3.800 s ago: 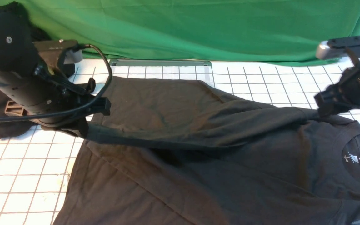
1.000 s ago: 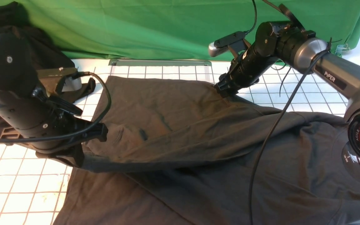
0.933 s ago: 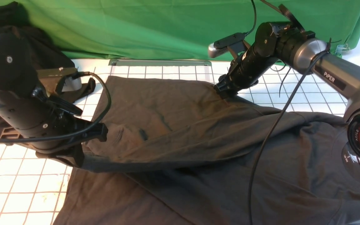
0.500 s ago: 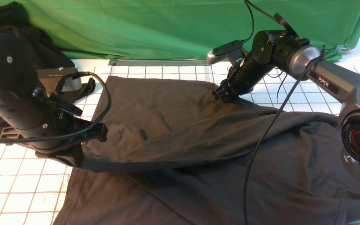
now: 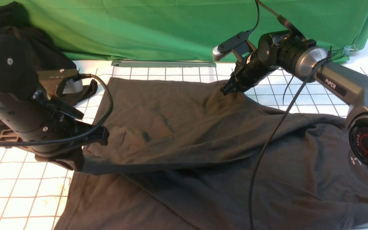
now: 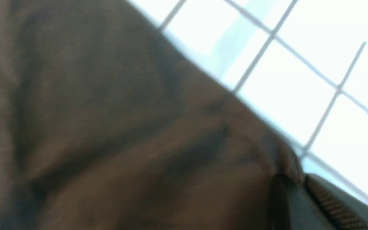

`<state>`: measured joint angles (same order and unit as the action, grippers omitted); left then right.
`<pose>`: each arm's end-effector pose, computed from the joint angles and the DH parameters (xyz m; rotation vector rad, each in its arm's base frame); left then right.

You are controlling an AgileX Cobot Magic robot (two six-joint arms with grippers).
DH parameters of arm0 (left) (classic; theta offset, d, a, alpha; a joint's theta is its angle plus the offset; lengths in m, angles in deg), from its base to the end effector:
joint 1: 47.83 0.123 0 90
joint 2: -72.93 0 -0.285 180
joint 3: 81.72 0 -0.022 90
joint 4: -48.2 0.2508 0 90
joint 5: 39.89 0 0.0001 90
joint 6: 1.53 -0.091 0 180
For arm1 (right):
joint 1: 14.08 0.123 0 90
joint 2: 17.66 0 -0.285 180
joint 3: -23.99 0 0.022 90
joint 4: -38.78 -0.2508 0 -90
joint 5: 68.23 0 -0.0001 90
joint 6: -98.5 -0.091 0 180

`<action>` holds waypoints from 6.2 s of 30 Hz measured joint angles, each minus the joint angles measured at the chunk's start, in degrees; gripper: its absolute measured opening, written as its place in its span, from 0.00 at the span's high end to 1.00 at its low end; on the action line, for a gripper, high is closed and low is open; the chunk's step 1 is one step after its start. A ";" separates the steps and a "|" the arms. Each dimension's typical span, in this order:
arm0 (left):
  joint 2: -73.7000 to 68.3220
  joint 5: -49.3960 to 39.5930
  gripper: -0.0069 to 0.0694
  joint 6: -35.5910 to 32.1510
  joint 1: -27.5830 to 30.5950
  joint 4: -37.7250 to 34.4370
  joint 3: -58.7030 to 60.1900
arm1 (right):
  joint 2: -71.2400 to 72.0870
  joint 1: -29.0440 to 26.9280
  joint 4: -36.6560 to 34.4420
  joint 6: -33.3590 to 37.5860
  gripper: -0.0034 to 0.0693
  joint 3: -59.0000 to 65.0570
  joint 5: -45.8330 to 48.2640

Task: Fold a long-sleeved shirt over a white checkered tablecloth.
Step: 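Fold the left side of the dark shirt inward over its body with the left gripper, then grasp the near edge of the shirt at its hem and shoulder corners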

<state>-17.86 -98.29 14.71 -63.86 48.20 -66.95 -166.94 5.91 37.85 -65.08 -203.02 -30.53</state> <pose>0.2657 -0.0763 0.2744 -0.0053 2.8705 -0.1124 0.5196 0.1900 0.1671 -0.7526 2.3245 0.0456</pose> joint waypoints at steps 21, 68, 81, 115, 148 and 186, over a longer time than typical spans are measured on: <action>0.00 1.17 0.74 0.05 0.00 0.00 0.00 | 1.26 -0.05 1.84 -0.25 0.52 0.00 -2.68; 0.00 2.95 0.91 -7.89 -5.59 -7.61 0.05 | 1.30 -6.25 -12.98 5.41 0.46 -0.68 23.51; 0.00 2.95 0.91 -7.89 -5.59 -7.59 0.05 | 1.74 -7.02 -12.84 5.80 0.92 -1.00 21.87; 1.32 -7.36 0.91 -9.03 -5.59 -6.49 1.75 | 29.89 -10.47 -5.53 -2.09 0.94 4.52 31.00; 10.86 12.74 0.28 14.88 -5.59 4.05 32.74 | 58.56 10.79 -11.89 -1.92 0.90 62.56 15.54; 18.39 5.56 0.89 10.39 -5.59 3.15 32.76 | 51.55 25.65 -7.12 -2.97 0.35 82.87 4.17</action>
<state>0.53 -92.74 25.10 -69.45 51.35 -34.19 -115.39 31.56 30.74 -68.05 -120.16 -26.36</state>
